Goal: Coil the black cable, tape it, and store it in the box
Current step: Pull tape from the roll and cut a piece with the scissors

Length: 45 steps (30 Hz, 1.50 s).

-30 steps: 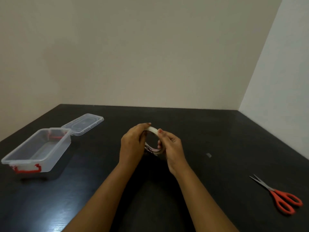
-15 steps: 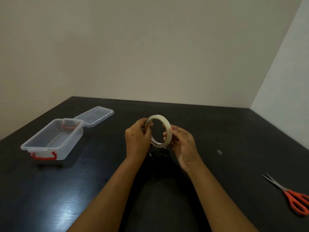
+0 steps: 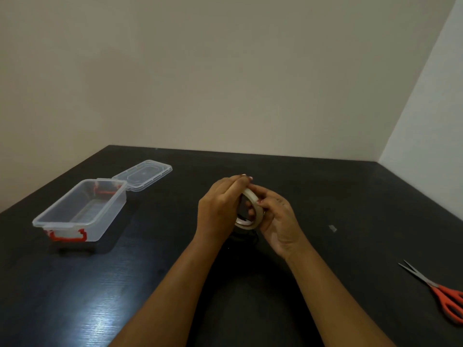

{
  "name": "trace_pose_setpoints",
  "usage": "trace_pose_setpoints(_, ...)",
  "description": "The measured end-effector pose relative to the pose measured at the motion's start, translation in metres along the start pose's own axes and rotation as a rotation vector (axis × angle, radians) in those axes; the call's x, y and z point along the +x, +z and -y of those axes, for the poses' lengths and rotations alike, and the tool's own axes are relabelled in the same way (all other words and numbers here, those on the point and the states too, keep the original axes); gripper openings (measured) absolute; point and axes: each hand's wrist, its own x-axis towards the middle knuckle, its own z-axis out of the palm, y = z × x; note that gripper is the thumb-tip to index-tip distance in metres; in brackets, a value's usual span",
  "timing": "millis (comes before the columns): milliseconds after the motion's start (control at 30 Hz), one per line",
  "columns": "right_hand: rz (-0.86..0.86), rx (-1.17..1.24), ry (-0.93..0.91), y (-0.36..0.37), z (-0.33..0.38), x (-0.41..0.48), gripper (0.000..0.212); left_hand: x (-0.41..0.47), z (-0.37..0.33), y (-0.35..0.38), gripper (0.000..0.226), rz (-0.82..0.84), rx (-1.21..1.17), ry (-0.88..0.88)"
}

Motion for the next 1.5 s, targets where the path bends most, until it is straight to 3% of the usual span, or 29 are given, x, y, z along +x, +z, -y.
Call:
trace_pose_setpoints(200, 0.005, -0.065, -0.015, 0.000, 0.000, 0.001, 0.031, -0.001, 0.006, 0.000, 0.024, -0.022, -0.130, -0.144)
trace_pose_setpoints(400, -0.082, -0.241, -0.034, -0.001, 0.002, 0.000, 0.013, -0.002, 0.005, 0.005, 0.013, -0.017, -0.163, -0.058)
trace_pose_setpoints(533, -0.121, -0.321, -0.037, -0.001, 0.002, 0.002, 0.016, -0.003, 0.001, 0.008, 0.012, -0.012, -0.155, -0.005)
trace_pose_setpoints(700, -0.080, -0.228, -0.040, 0.001, 0.002, 0.002, 0.011, -0.002, 0.000, 0.003, 0.011, -0.065, -0.260, -0.306)
trace_pose_setpoints(833, -0.050, -0.176, -0.059, 0.001, 0.000, 0.002, 0.023, 0.001, 0.002, 0.000, 0.009, -0.105, -0.310, -0.566)
trace_pose_setpoints(933, -0.033, -0.178, -0.061, 0.001, 0.000, 0.002, 0.026, 0.001, 0.002, 0.000, 0.006, -0.052, -0.313, -0.592)
trace_pose_setpoints(1133, 0.032, -0.125, -0.049, -0.001, 0.001, 0.001, 0.018, 0.002, 0.000, 0.002, 0.021, -0.054, -0.375, -0.729)
trace_pose_setpoints(1500, 0.066, -0.174, -0.031, 0.003, -0.002, 0.001, 0.029, 0.007, -0.006, 0.004, 0.048, 0.066, -0.505, -0.974)
